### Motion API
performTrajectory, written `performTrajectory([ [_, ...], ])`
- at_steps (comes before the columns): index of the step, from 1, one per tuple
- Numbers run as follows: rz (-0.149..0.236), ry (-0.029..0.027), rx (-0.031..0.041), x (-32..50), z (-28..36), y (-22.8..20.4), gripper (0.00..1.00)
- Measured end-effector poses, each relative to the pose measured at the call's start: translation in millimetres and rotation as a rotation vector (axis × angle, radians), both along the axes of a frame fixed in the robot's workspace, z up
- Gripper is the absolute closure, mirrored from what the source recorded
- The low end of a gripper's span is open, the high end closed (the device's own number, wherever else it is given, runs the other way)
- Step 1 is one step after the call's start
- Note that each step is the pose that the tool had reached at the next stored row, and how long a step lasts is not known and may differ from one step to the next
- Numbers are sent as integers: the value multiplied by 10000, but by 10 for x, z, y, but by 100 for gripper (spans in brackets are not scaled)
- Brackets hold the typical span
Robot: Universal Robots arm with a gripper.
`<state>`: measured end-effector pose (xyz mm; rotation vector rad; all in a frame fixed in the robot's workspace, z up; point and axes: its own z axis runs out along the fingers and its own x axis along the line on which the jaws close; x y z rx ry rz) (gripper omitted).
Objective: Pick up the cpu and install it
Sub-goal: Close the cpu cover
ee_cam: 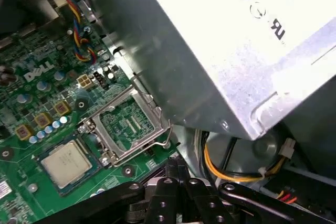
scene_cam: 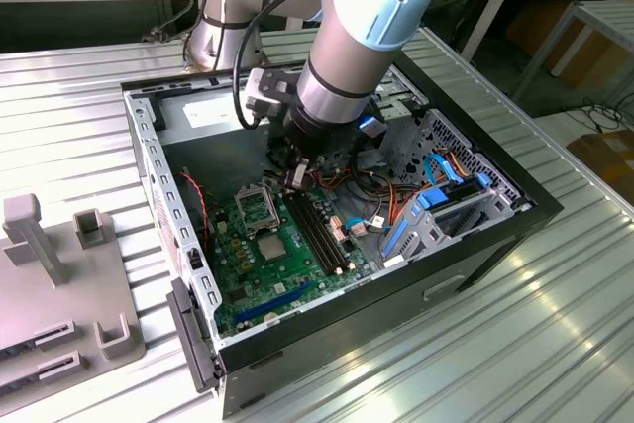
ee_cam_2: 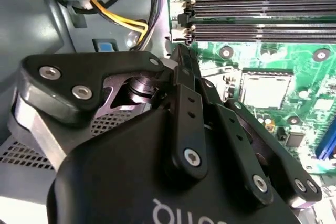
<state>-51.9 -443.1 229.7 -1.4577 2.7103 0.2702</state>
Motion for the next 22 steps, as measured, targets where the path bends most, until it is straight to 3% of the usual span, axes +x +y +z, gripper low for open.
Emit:
performTrajectory([
  [3,483,0,-1,-2,-33,8,89],
  [7,513,1,14,0,-55,2,89],
  [14,4,0,25,-1,-101,-7,89],
  [20,-38,-3,57,-28,-131,-6,89],
  [22,-295,-3,62,-34,-135,-6,89],
])
